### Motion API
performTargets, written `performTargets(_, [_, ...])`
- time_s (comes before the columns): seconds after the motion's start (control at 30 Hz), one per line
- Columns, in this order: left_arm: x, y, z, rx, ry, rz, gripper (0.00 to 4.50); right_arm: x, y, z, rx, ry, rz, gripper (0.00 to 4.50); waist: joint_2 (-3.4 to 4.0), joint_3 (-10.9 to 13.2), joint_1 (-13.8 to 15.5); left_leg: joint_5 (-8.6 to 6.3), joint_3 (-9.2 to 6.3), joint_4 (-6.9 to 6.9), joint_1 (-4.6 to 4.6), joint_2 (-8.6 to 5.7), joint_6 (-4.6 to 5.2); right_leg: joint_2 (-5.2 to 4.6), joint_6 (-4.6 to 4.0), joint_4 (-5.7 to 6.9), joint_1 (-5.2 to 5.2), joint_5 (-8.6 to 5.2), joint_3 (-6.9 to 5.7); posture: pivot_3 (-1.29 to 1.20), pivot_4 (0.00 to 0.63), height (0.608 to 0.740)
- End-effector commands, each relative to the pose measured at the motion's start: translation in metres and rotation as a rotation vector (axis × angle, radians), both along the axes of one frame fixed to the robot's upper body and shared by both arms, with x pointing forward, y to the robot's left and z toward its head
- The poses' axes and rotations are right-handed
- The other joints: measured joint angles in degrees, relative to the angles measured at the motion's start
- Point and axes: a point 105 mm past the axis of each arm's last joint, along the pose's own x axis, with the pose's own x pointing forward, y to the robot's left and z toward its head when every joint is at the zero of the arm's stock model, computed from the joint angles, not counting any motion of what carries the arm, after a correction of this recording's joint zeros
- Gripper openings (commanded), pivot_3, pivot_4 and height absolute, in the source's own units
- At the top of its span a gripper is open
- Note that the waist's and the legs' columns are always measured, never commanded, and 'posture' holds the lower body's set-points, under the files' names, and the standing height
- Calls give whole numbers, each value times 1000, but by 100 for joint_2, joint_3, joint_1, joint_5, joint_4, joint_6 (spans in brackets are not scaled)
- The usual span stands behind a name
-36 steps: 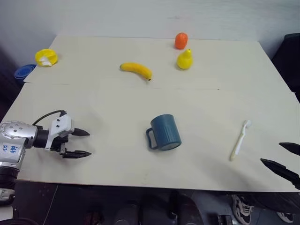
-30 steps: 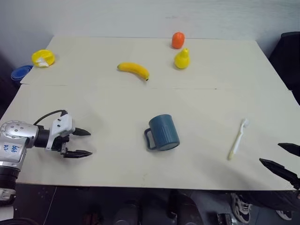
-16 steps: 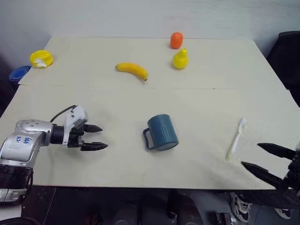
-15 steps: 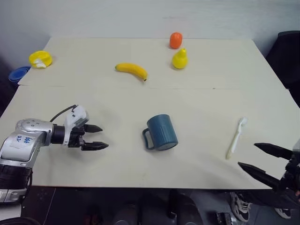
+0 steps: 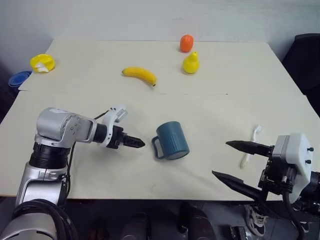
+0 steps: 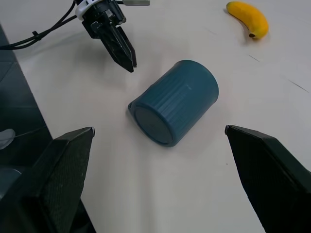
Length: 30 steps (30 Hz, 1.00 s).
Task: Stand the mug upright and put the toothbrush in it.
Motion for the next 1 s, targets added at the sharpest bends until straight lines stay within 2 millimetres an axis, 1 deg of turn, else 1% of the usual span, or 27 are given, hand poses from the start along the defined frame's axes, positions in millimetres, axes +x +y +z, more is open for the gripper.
performTargets(0.03, [8,-5,-4,35,52,22,4500,1,6,3,8,-38,5,4486,-2,-1,47,0,0,4,0,-1,0,0,0,1,2,1,1,0,150,740])
performTargets(0.13, [13,-18,3,45,84,-5,4500,-1,11,3,46,-50,0,4486,-3,-2,129,1,4,15,1,-2,1,-1,-1,3,3,8,8,0,150,740])
performTargets(0.2, [15,-21,4,63,98,-6,4500,-1,14,2,54,-55,-4,4486,-3,-2,142,2,8,17,0,-2,1,0,-1,4,2,11,12,0,150,740])
performTargets(0.23, [16,-26,5,68,115,-15,4500,0,15,2,54,-57,-7,4486,-3,-2,140,2,10,17,0,-2,1,0,0,4,1,12,15,0,150,740])
performTargets(0.37, [13,-42,12,113,124,-83,4500,-1,16,1,58,-65,-14,4486,-4,-2,153,2,14,17,-2,-6,2,0,2,2,-1,13,17,0,150,740])
performTargets(0.67, [14,-37,11,231,130,-90,4500,-1,15,-1,73,-73,-39,4486,-5,-2,130,1,52,4,0,-4,2,12,7,-2,-9,16,23,0,150,740])
performTargets(1.0, [16,-50,6,307,130,-110,4500,-1,19,-2,104,-83,-41,4486,-5,-1,139,1,80,2,5,4,1,20,15,0,-7,21,37,0,150,740])
